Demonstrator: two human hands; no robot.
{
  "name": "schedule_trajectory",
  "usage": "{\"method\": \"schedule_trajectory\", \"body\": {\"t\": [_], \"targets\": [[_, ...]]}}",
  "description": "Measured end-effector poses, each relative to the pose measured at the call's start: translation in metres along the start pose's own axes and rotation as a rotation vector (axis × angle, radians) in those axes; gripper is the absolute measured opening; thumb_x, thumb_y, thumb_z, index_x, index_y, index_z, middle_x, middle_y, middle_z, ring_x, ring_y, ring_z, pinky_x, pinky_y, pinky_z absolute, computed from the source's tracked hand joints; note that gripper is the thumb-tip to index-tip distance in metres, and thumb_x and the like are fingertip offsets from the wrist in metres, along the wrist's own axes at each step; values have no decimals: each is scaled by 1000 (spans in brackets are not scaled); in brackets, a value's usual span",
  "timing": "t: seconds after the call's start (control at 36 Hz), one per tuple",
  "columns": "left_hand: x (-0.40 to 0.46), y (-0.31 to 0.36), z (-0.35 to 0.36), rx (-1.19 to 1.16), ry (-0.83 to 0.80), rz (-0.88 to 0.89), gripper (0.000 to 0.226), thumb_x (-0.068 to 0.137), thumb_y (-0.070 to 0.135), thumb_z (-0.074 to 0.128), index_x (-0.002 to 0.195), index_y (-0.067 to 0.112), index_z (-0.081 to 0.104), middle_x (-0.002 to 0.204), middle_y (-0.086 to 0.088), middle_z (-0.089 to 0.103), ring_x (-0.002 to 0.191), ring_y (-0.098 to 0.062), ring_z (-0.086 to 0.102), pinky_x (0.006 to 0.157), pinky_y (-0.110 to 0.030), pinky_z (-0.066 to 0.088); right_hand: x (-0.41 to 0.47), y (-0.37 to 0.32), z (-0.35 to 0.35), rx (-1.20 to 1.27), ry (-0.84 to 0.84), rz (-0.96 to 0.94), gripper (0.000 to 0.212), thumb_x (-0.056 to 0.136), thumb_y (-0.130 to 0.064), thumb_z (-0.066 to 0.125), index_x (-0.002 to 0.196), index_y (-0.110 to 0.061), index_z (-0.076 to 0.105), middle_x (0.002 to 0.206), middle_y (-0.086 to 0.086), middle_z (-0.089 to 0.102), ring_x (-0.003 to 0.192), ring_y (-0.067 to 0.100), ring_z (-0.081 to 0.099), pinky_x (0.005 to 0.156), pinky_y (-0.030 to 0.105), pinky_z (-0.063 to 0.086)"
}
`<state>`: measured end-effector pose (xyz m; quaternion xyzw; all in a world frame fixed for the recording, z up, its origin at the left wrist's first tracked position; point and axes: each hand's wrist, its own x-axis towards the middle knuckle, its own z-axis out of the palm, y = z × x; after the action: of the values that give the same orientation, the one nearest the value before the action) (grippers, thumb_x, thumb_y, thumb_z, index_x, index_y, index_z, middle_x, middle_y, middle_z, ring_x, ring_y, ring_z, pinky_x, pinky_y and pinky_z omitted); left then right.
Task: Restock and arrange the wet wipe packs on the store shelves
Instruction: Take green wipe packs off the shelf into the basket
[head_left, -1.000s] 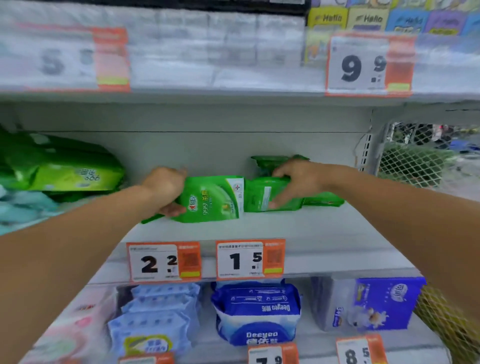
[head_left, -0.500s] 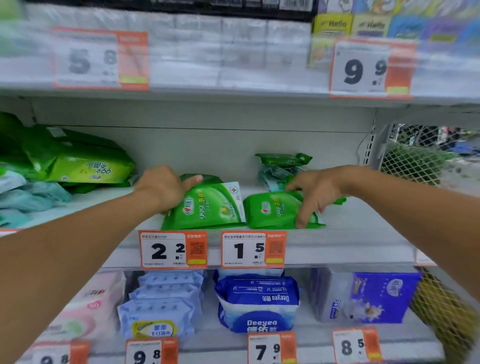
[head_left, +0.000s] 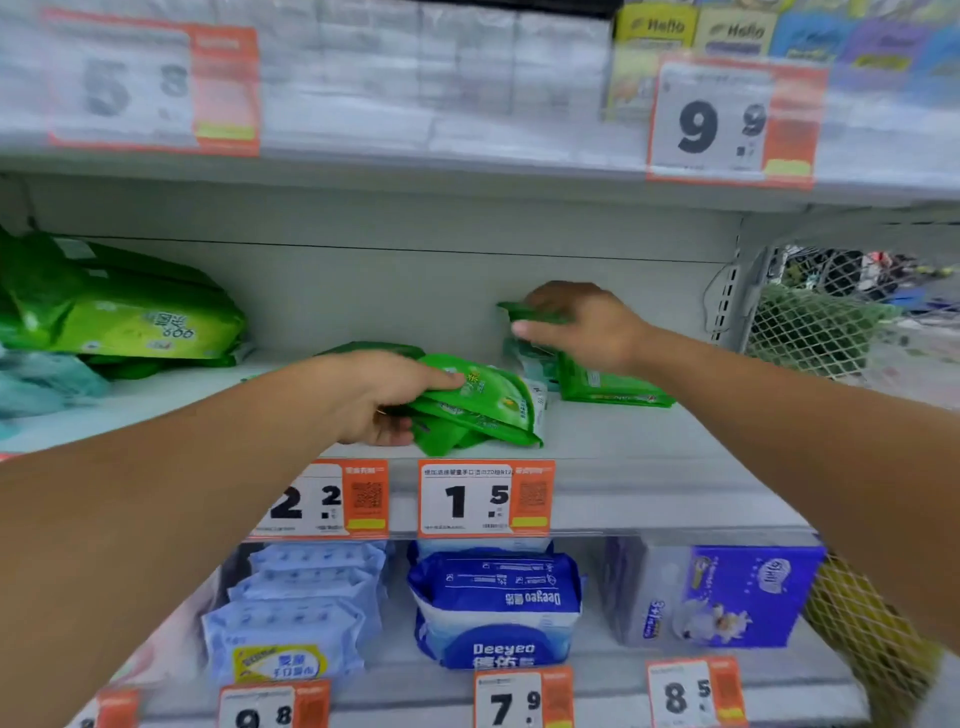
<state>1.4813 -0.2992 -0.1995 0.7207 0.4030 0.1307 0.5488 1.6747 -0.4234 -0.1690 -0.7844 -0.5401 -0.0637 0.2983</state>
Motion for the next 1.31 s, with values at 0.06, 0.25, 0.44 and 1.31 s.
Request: {"method": "schedule_trajectory", "body": {"t": [0.06, 0.25, 0.44, 1.31], "targets": [[7, -1, 5, -2, 24, 10, 25, 84, 37, 76, 90, 17, 62, 89, -1, 68, 79, -13, 60, 64, -22, 46, 9, 24, -13, -298, -17, 163, 80, 81, -34, 79, 149, -20, 39, 148, 6, 47, 131, 27, 48, 106, 31, 42], [-2, 10, -10, -113, 50, 218, 31, 86, 24, 75, 111, 26, 56, 105, 4, 68, 101, -17, 62, 99, -56, 44, -11, 77, -15, -247, -279, 373, 93, 78, -48, 77, 154, -24, 28, 154, 2, 39, 135, 24, 43, 109, 31, 38], [-12, -2, -32, -342, 79, 304, 21, 96, 7, 59, 85, 21, 48, 90, -8, 68, 71, -19, 66, 61, -47, 57, -34, 57, -19, -33, -270, 339, 44, 83, -38, 75, 112, -6, 67, 98, 9, 59, 93, 25, 58, 84, 38, 55], [-279, -301, -216, -163, 525, 48, 32, 95, 9, 63, 72, 20, 44, 81, -13, 54, 70, -21, 51, 53, -29, 37, -228, -314, 200, 1044, -767, 365, 32, 85, -37, 69, 109, -16, 72, 98, 3, 78, 91, 19, 73, 88, 41, 58]]}}
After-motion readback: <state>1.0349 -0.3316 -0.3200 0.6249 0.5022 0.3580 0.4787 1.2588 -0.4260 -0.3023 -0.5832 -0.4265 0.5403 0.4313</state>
